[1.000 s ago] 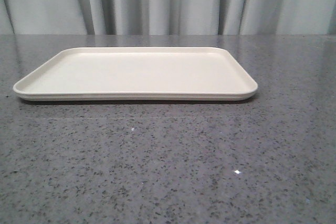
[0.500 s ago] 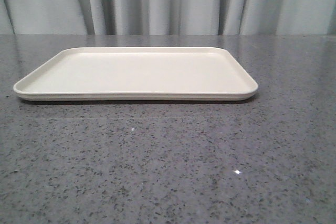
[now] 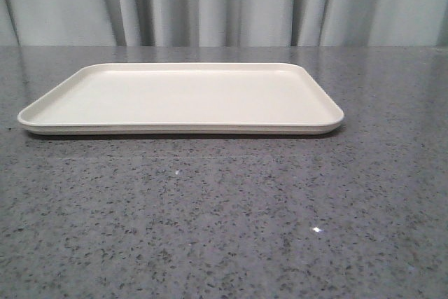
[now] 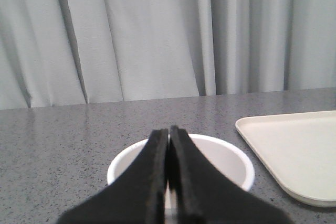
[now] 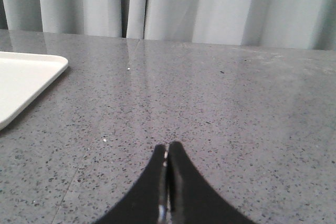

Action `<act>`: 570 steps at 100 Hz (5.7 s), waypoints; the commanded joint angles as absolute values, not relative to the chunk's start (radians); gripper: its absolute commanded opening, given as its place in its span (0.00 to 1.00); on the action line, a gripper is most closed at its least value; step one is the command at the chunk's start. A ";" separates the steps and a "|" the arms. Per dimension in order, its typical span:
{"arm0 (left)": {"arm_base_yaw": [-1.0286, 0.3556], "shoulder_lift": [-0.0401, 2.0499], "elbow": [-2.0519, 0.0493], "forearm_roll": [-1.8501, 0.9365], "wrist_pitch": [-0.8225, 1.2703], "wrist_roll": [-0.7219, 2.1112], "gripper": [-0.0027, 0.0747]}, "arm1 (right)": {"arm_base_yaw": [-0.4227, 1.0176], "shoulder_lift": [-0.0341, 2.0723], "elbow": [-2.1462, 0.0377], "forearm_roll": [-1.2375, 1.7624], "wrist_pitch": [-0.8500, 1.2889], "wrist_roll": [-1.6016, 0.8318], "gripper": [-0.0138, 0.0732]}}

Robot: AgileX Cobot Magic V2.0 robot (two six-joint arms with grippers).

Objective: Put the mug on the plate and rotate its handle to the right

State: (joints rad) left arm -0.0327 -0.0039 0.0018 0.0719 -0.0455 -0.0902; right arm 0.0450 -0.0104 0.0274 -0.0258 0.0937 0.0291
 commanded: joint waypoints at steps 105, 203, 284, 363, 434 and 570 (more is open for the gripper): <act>-0.030 -0.033 0.009 0.068 -0.132 -0.095 0.01 | 0.037 -0.032 0.027 -0.031 0.005 0.026 0.03; -0.030 -0.033 0.009 0.059 -0.236 -0.095 0.01 | 0.037 -0.032 0.027 -0.031 -0.075 0.026 0.03; -0.030 -0.033 -0.005 -0.033 -0.272 -0.115 0.01 | 0.037 -0.032 -0.056 -0.031 -0.097 0.026 0.03; -0.030 -0.024 -0.343 -0.033 -0.042 -0.115 0.01 | 0.037 -0.003 -0.328 -0.031 0.032 0.026 0.03; -0.030 0.219 -0.648 -0.033 0.155 -0.115 0.01 | 0.037 0.386 -0.777 -0.053 0.201 0.026 0.03; -0.030 0.529 -1.071 -0.029 0.416 -0.106 0.53 | 0.039 0.552 -1.050 -0.058 0.171 -0.066 0.54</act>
